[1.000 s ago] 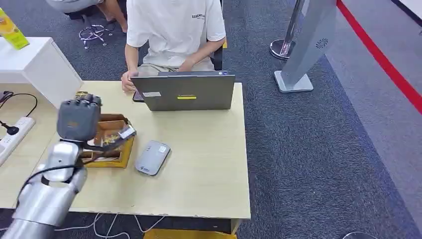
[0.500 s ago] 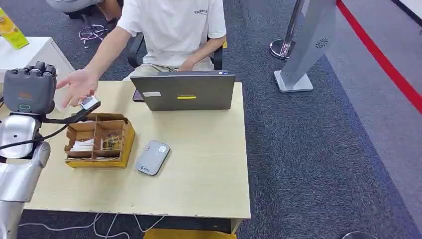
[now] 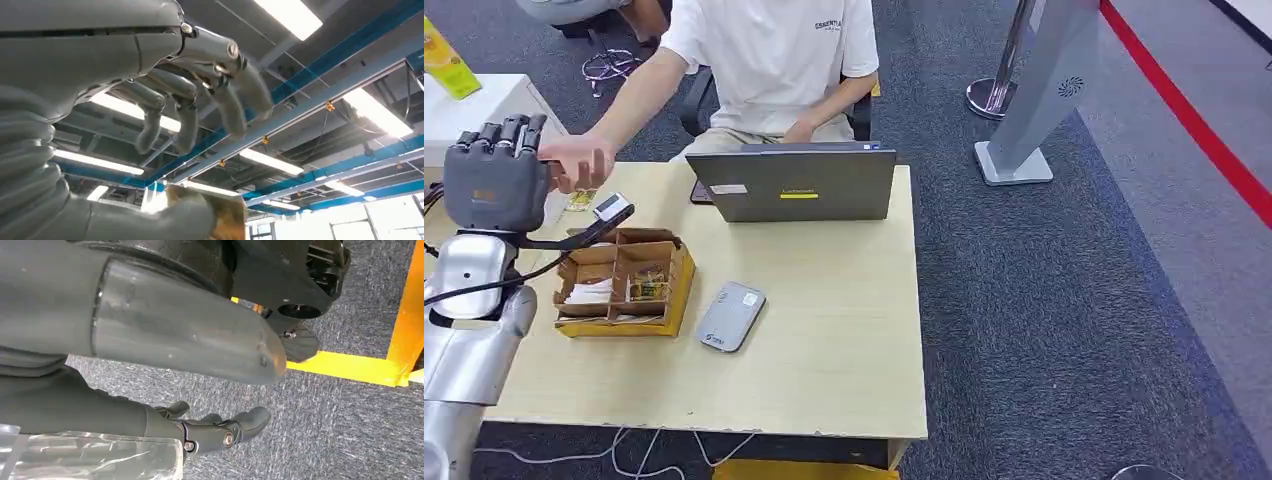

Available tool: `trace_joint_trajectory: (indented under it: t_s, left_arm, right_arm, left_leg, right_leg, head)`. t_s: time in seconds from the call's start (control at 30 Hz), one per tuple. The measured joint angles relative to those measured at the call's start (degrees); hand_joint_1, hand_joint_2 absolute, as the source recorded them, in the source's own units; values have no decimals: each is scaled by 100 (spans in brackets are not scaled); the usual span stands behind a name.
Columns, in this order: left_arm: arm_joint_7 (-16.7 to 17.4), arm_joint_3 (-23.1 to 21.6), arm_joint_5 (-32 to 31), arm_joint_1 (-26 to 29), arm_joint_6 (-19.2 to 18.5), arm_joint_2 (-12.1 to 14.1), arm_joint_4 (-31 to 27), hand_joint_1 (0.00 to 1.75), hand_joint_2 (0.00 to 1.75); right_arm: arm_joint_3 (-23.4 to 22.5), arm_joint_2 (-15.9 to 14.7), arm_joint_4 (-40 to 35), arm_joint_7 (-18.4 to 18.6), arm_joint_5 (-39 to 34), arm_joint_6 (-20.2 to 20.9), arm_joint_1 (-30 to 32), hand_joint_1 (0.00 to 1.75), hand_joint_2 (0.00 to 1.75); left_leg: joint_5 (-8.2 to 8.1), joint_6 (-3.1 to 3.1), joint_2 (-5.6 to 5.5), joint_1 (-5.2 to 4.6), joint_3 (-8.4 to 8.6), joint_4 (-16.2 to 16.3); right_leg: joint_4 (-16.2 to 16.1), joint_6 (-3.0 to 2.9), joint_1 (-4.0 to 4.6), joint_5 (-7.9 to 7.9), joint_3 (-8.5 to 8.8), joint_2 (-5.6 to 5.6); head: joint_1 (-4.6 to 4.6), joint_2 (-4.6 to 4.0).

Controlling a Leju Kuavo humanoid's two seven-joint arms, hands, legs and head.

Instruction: Pass the card to the sensor for recognition and then transmit it.

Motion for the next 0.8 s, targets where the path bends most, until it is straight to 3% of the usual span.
trace_joint_trajectory:
  t_s: [0.4, 0.5, 0.6, 0.7, 0.8]
  left_arm:
    - [-103, -2, 217, 264, 127, -240, -169, 0, 175]
    - [-188, -11, 295, 749, -19, -387, -879, 0, 175]
    - [-175, -237, 156, 1542, -357, -540, -1960, 0, 175]
    - [87, -668, -83, 2349, -845, -577, -2862, 0, 175]
    - [317, -983, -140, 2951, -1029, -551, -3437, 0, 175]
  right_arm:
    - [-68, 2, 0, 11, -42, -26, -3, 0, 0]
    - [-137, 7, 2, 24, -144, -105, -3, 0, 0]
    - [-271, 26, 2, 28, -310, -192, 2, 0, 0]
    - [-428, 52, 2, 33, -461, -284, 4, 0, 0]
    - [-542, 61, 2, 48, -507, -302, 25, 0, 0]
  left_leg:
    - [-1, 0, 0, -1, 0, 0]
    - [-5, 2, 3, -6, 0, 0]
    - [-14, 2, 9, -11, -1, 0]
    - [-22, 3, 11, -12, -1, 0]
    - [-22, 2, 8, -9, -6, 0]
  right_leg:
    - [0, 0, -1, 0, 0, 0]
    - [-2, 1, -6, -1, -1, 4]
    - [-5, 4, -10, -4, -2, 12]
    - [-7, 5, -11, -9, -5, 14]
    - [-7, 7, -9, -13, -9, 5]
  head:
    - [0, 0]
    - [2, 0]
    - [2, 0]
    - [0, 0]
    - [2, 0]
